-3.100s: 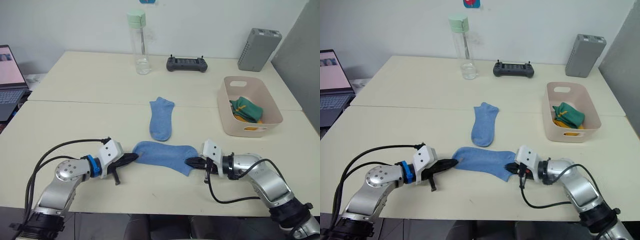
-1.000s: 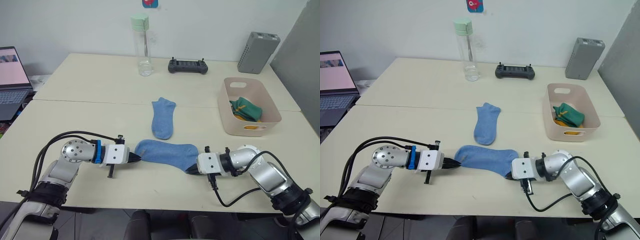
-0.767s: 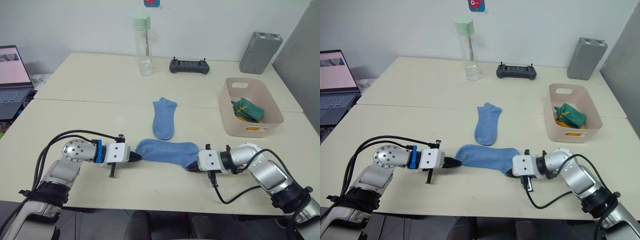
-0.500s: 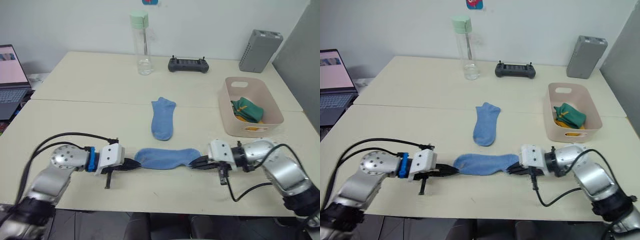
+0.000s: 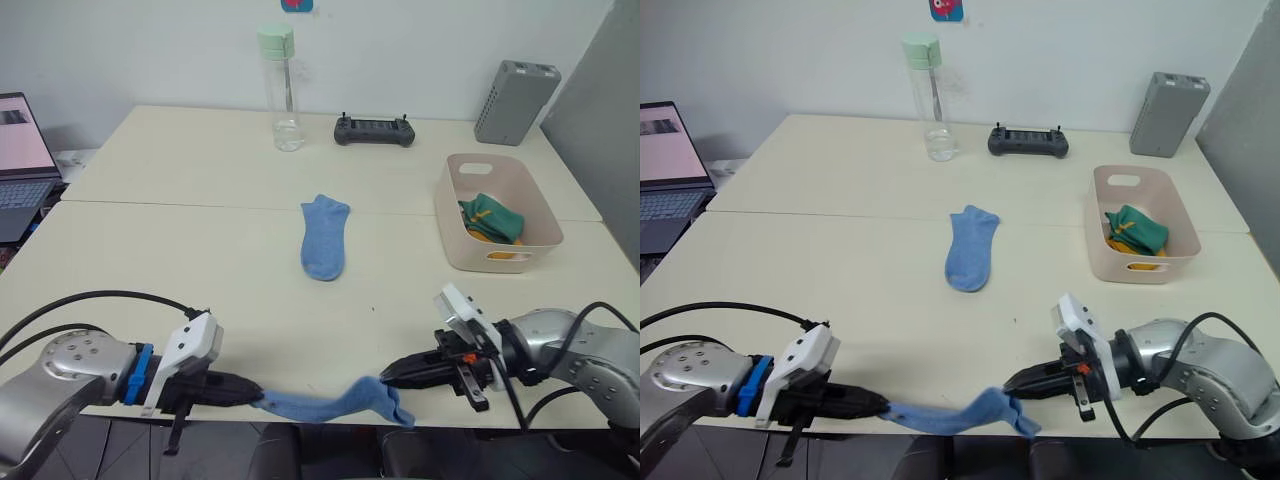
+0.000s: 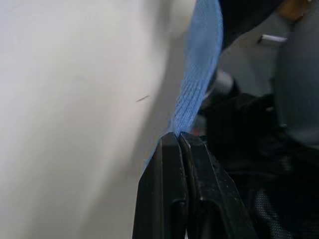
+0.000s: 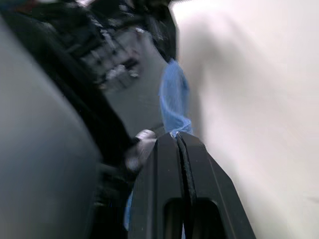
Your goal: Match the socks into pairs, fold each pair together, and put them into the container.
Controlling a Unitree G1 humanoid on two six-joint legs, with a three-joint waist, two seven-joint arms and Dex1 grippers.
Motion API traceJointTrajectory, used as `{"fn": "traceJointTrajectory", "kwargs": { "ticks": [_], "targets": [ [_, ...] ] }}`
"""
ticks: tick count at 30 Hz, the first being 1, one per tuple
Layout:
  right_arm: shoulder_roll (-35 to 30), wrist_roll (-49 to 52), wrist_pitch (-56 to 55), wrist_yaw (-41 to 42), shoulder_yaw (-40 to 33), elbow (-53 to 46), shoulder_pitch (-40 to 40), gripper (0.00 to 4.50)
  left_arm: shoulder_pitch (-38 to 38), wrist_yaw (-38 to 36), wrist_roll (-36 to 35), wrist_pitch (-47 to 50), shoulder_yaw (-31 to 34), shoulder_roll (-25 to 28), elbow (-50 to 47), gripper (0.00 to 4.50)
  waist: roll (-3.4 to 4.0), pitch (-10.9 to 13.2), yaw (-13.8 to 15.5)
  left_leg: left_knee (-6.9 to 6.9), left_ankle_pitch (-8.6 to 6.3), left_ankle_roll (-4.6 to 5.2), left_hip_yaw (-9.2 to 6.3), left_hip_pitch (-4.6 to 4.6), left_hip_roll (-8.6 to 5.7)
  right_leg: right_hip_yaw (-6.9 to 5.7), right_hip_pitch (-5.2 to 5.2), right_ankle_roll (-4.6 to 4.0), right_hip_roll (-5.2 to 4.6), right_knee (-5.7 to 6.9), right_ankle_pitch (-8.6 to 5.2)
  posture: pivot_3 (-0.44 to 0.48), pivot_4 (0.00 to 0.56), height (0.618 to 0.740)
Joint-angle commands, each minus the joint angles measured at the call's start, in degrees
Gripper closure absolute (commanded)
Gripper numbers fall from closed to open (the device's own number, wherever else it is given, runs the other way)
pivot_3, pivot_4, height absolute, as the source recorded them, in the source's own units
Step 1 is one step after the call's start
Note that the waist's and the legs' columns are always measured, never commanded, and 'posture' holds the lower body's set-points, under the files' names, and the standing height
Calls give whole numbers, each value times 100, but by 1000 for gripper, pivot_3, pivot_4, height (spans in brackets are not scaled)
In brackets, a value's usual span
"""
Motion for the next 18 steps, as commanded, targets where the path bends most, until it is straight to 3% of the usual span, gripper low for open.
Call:
{"fn": "traceJointTrajectory", "kwargs": {
  "ticks": [1, 9, 18],
  "targets": [
    [134, -591, -592, -14, 68, 435, -181, 4483, -486, 91, 487, -322, -321, -125, 316, 4500, -3, 1, -8, 3, 0, 0, 6, -3, 1, 4, -5, 1, 0, 0, 1, 0, 150, 740],
    [324, -1631, -1534, 89, 297, 1322, -300, 4483, -1495, 39, 1261, -660, -1039, -430, 1177, 4500, -6, -2, -2, -25, -1, 2, 15, -24, 3, 3, -8, 29, 10, 14, 23, 0, 150, 740],
    [609, -2063, -1706, 110, 338, 1791, -551, 4483, -2498, 93, 1989, -1279, -1483, -994, 2093, 4500, -6, -2, -3, -35, -1, 2, -2, -26, 6, -1, -2, 27, 26, 15, 23, 0, 150, 740]
  ]
}}
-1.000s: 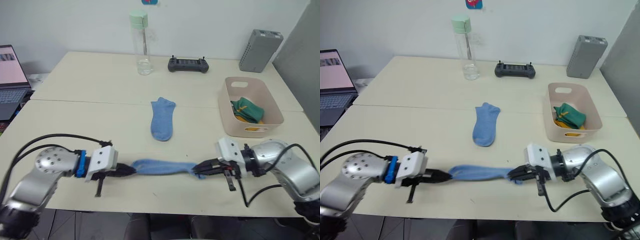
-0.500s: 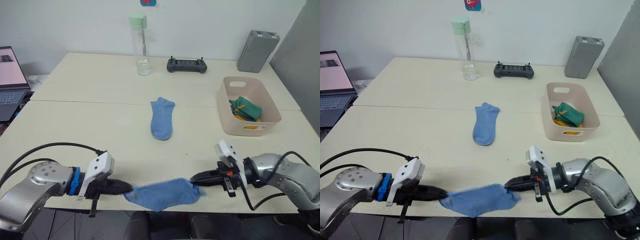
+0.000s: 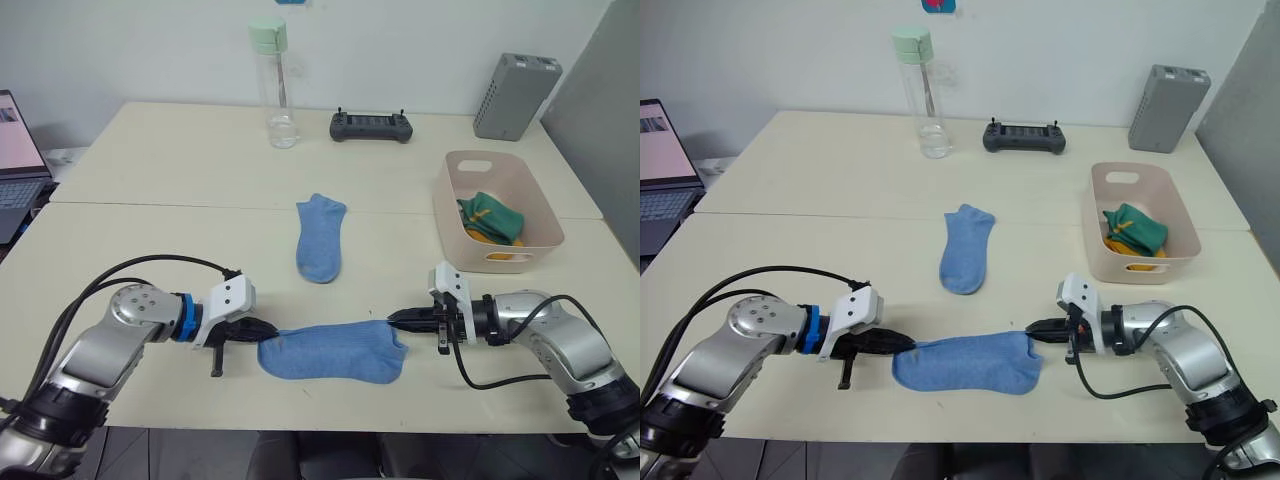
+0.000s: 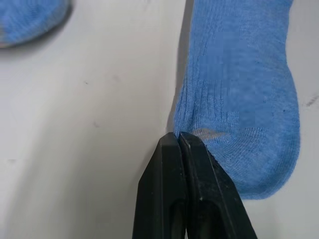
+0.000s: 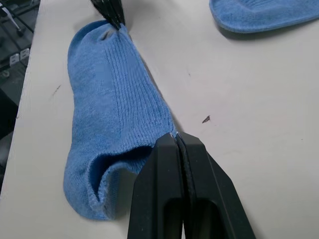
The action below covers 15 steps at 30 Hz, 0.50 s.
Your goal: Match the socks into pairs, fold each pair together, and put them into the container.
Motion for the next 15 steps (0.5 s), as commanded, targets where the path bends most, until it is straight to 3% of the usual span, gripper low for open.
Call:
{"fn": "traceJointTrajectory", "kwargs": {
  "ticks": [1, 10, 13, 15],
  "targets": [
    [23, -90, -79, 22, -75, -54, -95, 4483, -277, -37, 201, -218, -73, -108, 217, 4500, 0, 0, 1, 2, 0, 0, 0, 0, -1, 0, 2, 2, 0, 0, 1, 0, 150, 740],
    [64, -246, -118, 9, -168, 87, -179, 4483, -565, -64, 362, -367, -92, -408, 459, 4500, 0, 0, -1, 15, 1, 0, -5, 1, -1, -1, 9, 19, 0, 2, 2, 0, 150, 740],
    [111, -192, -93, -38, -283, 130, -206, 3493, -578, -15, 375, -382, -19, -443, 470, 4500, 0, 0, -2, 16, 1, 0, -6, 1, -1, -2, 10, 18, 0, 2, 3, 0, 150, 740],
    [144, -184, -134, -95, -412, 141, -233, 2783, -543, -4, 301, -329, 91, -406, 423, 4089, 0, 0, -3, 15, 1, 0, -8, 2, -1, -3, 10, 16, 1, 3, 4, 0, 150, 740]
  ]
}}
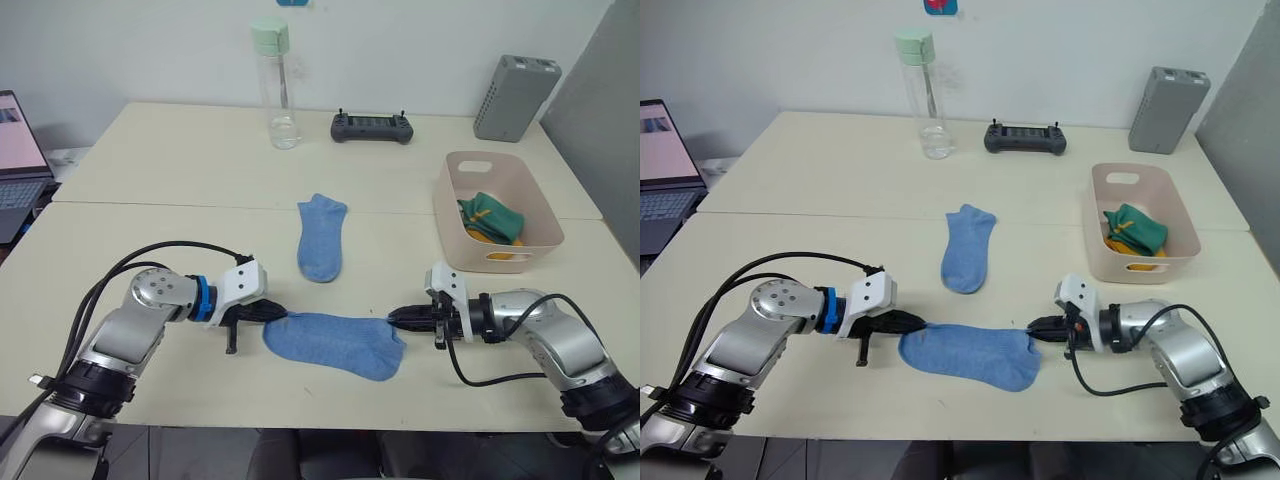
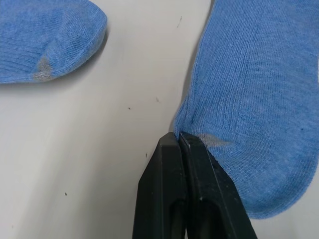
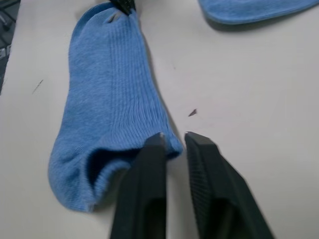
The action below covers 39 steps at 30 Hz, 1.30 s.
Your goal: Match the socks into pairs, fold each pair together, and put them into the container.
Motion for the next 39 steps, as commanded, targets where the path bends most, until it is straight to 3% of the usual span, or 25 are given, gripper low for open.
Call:
{"fn": "traceJointTrajectory", "kwargs": {
  "ticks": [1, 5, 7, 9, 11, 15, 20, 24, 29, 34, 39],
  "targets": [
    [59, 46, -137, -132, -350, -57, -115, 2409, -18, 61, -111, 63, 274, 52, -129, 3871, 0, 0, -1, 0, 0, 0, -1, 0, 0, -1, 0, -2, 0, 0, 1, 0, 150, 740],
    [-89, -186, -687, -221, -675, -71, -131, 994, 290, 101, -352, 170, 750, 280, -455, 2638, 1, 1, -11, 0, 0, 0, -1, 0, 0, 0, 1, -2, 0, 0, 1, 0, 150, 740],
    [-104, 17, -579, -136, -729, -451, -98, 987, 465, 189, -685, 240, 1031, 160, -861, 2056, 2, 1, -6, 0, 0, 0, 1, 0, -1, 0, 1, -2, -2, 0, 1, 0, 150, 740],
    [-20, 173, -414, -133, -622, -827, -71, 987, 642, 157, -961, 256, 1136, 68, -1267, 2056, 2, 1, -3, -1, 0, 0, -2, -1, 0, -2, 2, -3, -2, 0, 2, 0, 150, 740],
    [167, 151, -338, -211, -375, -1056, -57, 1423, 799, 122, -1016, 177, 1061, -5, -1516, 2014, 2, 1, -4, -1, 0, 0, -9, 0, 1, -8, 6, -3, -1, 0, 2, 0, 150, 740],
    [599, -413, -856, -291, 324, -643, 100, 2754, 899, 360, -278, -703, 555, -319, -1152, 2955, 3, 0, -6, 4, 0, 0, -14, 18, 0, -12, 29, 1, -1, -1, -1, 0, 150, 740],
    [489, -871, -1509, -91, 515, -135, 331, 4483, 899, 742, 45, -907, 400, -598, -783, 4465, 3, 0, 30, 47, 0, 0, -9, 6, -6, -4, 33, 8, -6, -3, 1, 0, 150, 740],
    [45, -1175, -2045, 56, 395, 144, 651, 4483, 1146, 893, 288, -1287, 551, -418, -289, 4465, 3, 0, 27, 52, 0, 0, -8, 15, -5, -1, 41, 3, -6, -3, -2, 0, 150, 740],
    [-308, -1069, -2383, 239, 47, 117, 813, 4483, 1605, 808, -221, -1190, 905, -395, -641, 4465, 5, -1, 15, 52, 0, 0, -7, 20, -2, 0, 49, -2, -7, -1, -4, 0, 150, 740],
    [-235, -350, -1743, 306, -227, -652, 785, 4483, 2078, 696, -724, -893, 1156, -288, -1475, 4465, 5, -1, 2, 51, -1, -1, -9, 20, 0, -2, 50, -6, -8, -2, -7, 0, 150, 740],
    [-117, -723, -1643, 172, 147, -625, 881, 4483, 2195, 726, -231, -1139, 954, -65, -1245, 4465, 5, -1, 1, 51, -1, -1, -12, 21, -1, -3, 51, -10, -7, -3, -10, 0, 150, 740]
  ]
}}
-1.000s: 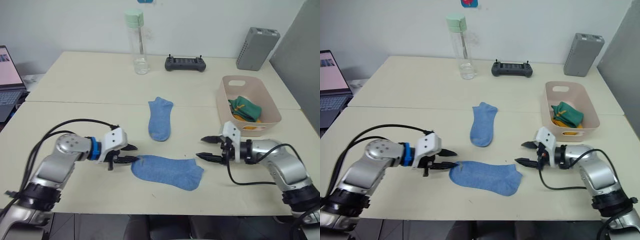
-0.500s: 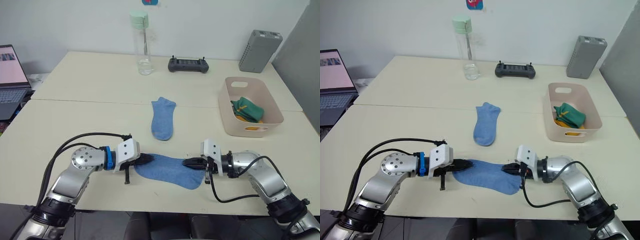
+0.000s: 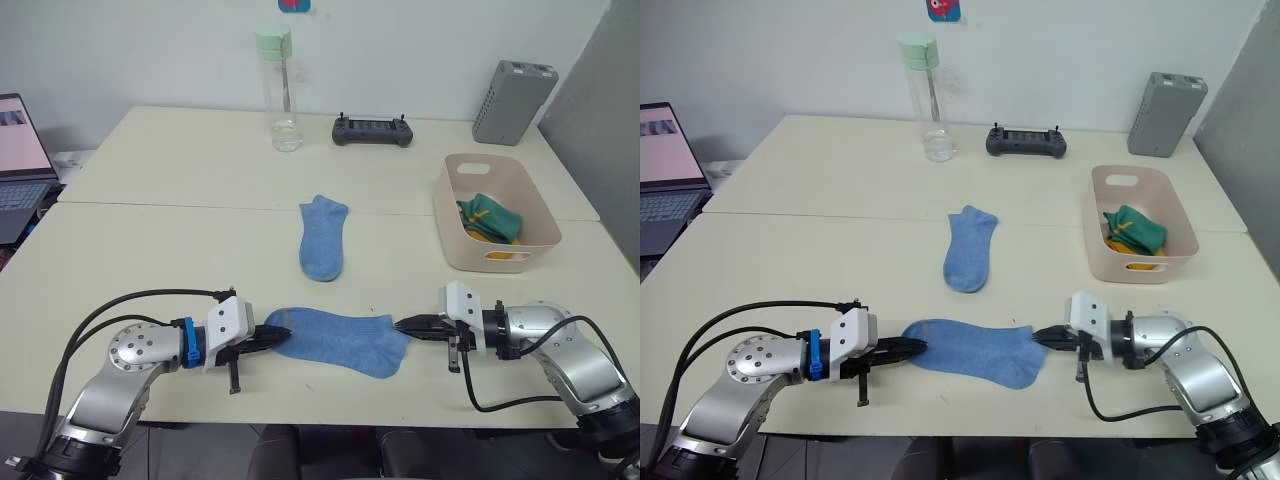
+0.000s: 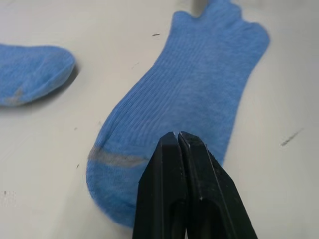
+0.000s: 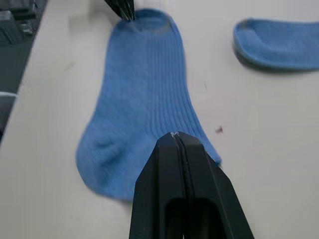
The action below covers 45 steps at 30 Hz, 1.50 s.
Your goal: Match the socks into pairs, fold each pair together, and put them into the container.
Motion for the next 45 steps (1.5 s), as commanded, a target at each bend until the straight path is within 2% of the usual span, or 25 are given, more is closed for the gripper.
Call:
{"fn": "traceJointTrajectory", "kwargs": {
  "ticks": [1, 7, 11, 13, 14, 16, 19, 22, 27, 28, 32, 35, 38, 45],
  "targets": [
    [-28, -379, -157, -27, 244, 108, 84, 4483, 14, 32, 339, -282, -63, 121, 169, 4465, 0, 0, -2, 0, 0, 0, 3, 0, -2, 2, -2, 0, -2, -2, 0, 0, 150, 740],
    [-317, -783, -814, 98, 124, 705, 102, 4483, 92, 48, 222, -225, 55, 73, 274, 4465, 0, 0, 16, 0, 0, 0, 10, 0, -4, 4, -4, 1, -9, -5, 0, 0, 150, 740],
    [-513, -249, -500, 162, -418, 431, 295, 4483, 416, 28, -108, -220, 431, 118, 111, 4465, 0, 0, 15, 0, 0, 0, 10, 0, -4, 4, -2, 0, -10, -4, 0, 0, 150, 740],
    [-257, 408, 119, -210, -946, 181, 271, 4483, 478, 584, -618, 262, 863, -239, -209, 4465, 1, 1, 14, -3, 0, 0, 6, 0, -2, 0, -2, -3, -10, -3, -2, 0, 150, 740],
    [-82, 525, 276, -575, -1229, 123, 202, 4211, 422, 1229, -983, 677, 1283, -570, -329, 4500, 1, 1, 15, -3, 0, 0, 4, 0, -2, -1, -2, -3, -9, 0, -2, 0, 150, 740],
    [110, 562, 442, -1009, -1525, 20, 143, 3878, 362, 1993, -1315, 1169, 1814, -945, -451, 4500, 0, 2, 11, -2, 0, 0, 0, -1, 0, -2, 1, 2, -9, 1, 1, 0, 150, 740],
    [237, 253, 466, -1420, -1534, -109, 175, 2880, 351, 2476, -996, 1118, 2179, -1078, -192, 3914, -1, 0, 0, 10, 0, 0, -6, 1, -1, -6, 8, 10, -3, 4, 4, 0, 150, 740],
    [414, 153, 436, -1680, -1453, -150, 197, 1814, 342, 2853, -786, 933, 2324, -1240, 82, 2993, -2, 0, -1, 10, 0, 0, -1, 3, -5, 0, 8, 8, -5, -2, 3, 0, 150, 740],
    [551, 97, 435, -1846, -1443, -83, 56, 90, 463, 2807, -646, 737, 2273, -1274, 168, 1474, -2, 0, -5, 8, -1, -1, 3, -1, -6, 2, 5, 7, -8, -6, 4, 0, 150, 740],
    [564, 109, 440, -1861, -1438, -83, 32, 0, 469, 2783, -660, 725, 2276, -1272, 171, 1127, -2, 0, -5, 7, -1, -1, 3, 0, -6, 2, 4, 6, -8, -6, 3, 0, 150, 740],
    [640, 198, 690, -1918, -1312, -248, -156, 0, 306, 2493, -468, 557, 2032, -1014, 133, 15, -2, 0, -1, 7, -1, -1, 3, 0, -5, 2, 3, 5, -7, -5, 4, 0, 150, 740],
    [658, 302, 995, -1848, -1074, -604, -271, 0, 78, 1951, -326, 609, 1367, -679, -261, 15, -1, 0, 12, 6, -1, -1, 3, 0, -5, 3, 2, 4, -8, -6, 3, 0, 150, 740],
    [697, 370, 1271, -1807, -850, -892, -425, 0, -608, 1691, -94, 687, 657, -569, -334, 15, -2, 0, 38, 1, -1, -2, 7, -4, -7, 5, -2, 3, -11, -7, 3, 0, 150, 740],
    [748, 228, 1423, -1919, -714, -878, -622, 0, -1948, 1503, 782, 543, -586, -791, 450, 15, -1, 0, 20, -2, -1, -1, 7, -6, -7, 3, -5, 10, -6, -7, 6, 0, 150, 740]
  ]
}}
